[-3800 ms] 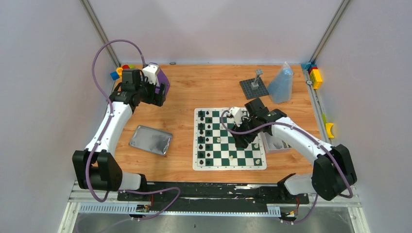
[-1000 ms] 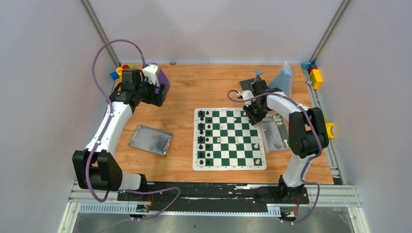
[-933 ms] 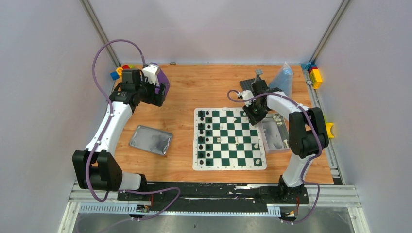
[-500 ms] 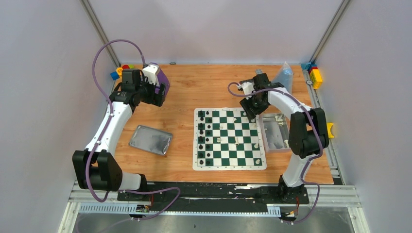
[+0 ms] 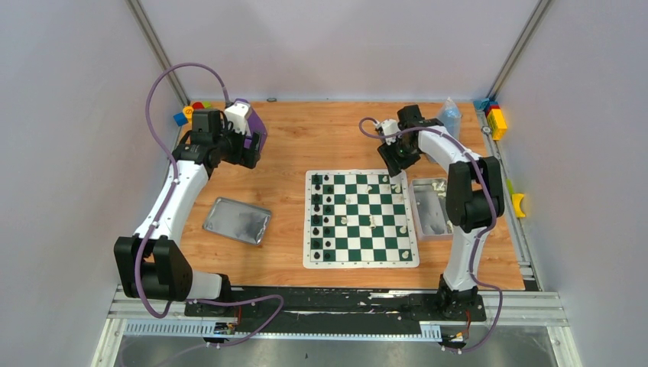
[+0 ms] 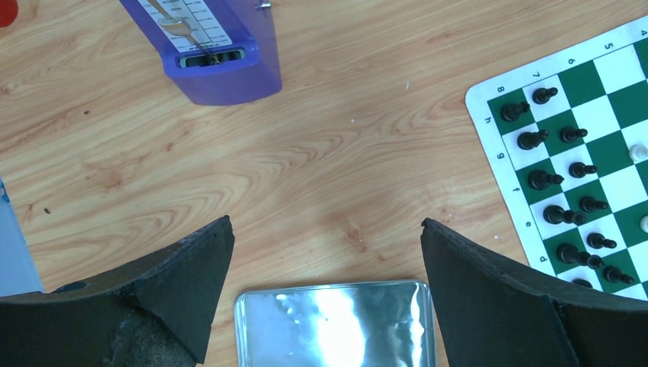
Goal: Set up the chess pieces on the board
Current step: Place the chess piece on the chessboard, then pick up the chess piece from the chessboard, then place the chess piece on the chessboard.
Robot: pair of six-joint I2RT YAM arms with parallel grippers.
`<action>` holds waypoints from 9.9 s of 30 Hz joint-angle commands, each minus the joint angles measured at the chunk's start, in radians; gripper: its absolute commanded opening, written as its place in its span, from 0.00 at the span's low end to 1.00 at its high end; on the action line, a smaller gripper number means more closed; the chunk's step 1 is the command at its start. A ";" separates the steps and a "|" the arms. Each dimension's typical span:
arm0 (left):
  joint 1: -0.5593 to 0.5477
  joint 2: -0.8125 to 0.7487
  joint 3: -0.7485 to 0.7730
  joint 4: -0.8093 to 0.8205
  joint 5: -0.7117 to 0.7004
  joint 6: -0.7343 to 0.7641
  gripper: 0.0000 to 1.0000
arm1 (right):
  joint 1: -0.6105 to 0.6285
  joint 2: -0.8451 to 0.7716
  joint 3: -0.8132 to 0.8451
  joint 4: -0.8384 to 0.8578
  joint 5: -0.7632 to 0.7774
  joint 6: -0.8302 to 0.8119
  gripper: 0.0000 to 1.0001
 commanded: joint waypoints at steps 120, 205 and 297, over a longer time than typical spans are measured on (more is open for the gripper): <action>0.007 -0.009 -0.012 0.046 0.020 0.010 1.00 | -0.008 0.063 -0.024 -0.169 0.006 0.035 0.13; -0.514 0.682 0.540 0.254 0.384 -0.690 0.40 | -0.041 -0.084 0.012 0.282 -0.686 0.779 0.00; -0.648 0.557 0.716 -0.485 0.032 0.019 0.70 | -0.095 -0.493 -0.407 0.292 -0.332 0.227 0.49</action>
